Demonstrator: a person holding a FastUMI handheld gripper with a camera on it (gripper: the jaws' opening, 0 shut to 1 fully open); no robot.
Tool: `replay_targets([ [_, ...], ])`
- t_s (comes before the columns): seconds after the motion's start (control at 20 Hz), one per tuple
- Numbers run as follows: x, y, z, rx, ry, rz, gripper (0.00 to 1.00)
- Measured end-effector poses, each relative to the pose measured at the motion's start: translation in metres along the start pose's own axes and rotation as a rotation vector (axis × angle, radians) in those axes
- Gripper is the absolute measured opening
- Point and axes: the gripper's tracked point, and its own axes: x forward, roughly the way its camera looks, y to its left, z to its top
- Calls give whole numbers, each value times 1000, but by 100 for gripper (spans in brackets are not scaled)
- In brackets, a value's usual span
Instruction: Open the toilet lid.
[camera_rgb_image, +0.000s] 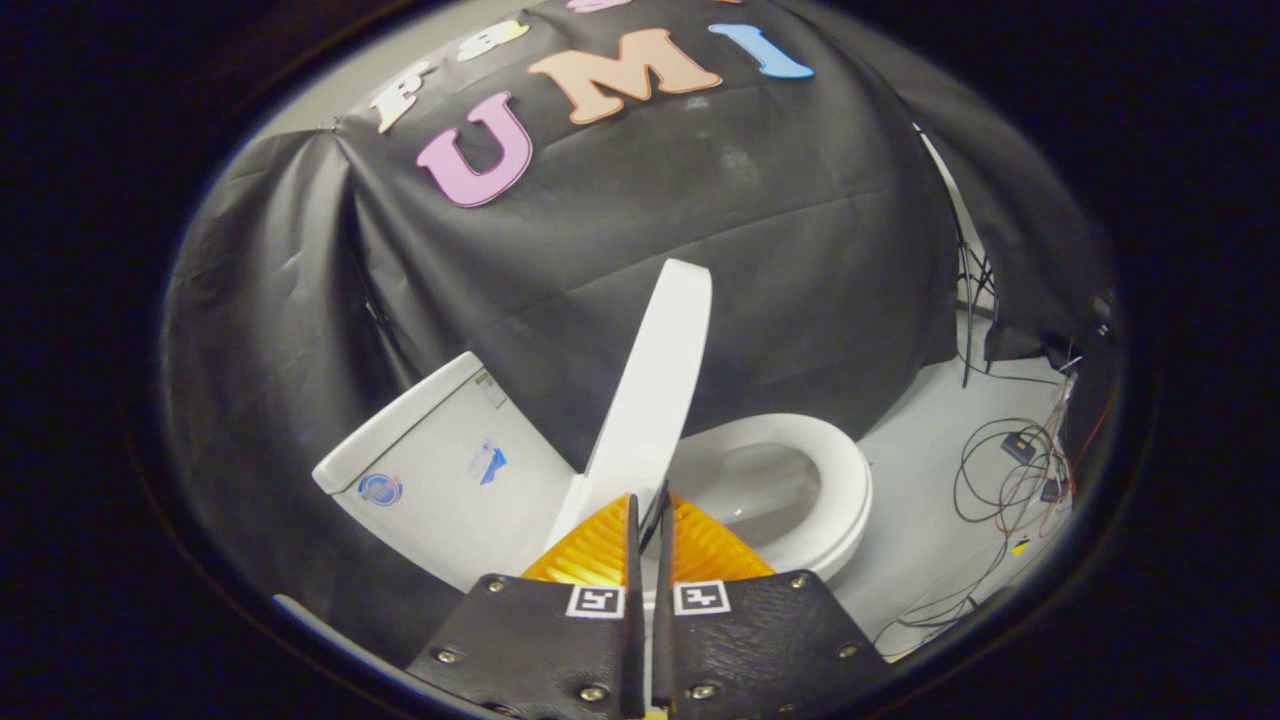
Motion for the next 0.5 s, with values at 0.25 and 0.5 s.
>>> replay_targets([
  [0.25,-2,22,7,-56,-20,15,4],
  [0.5,-4,43,13,-97,-33,34,4],
])
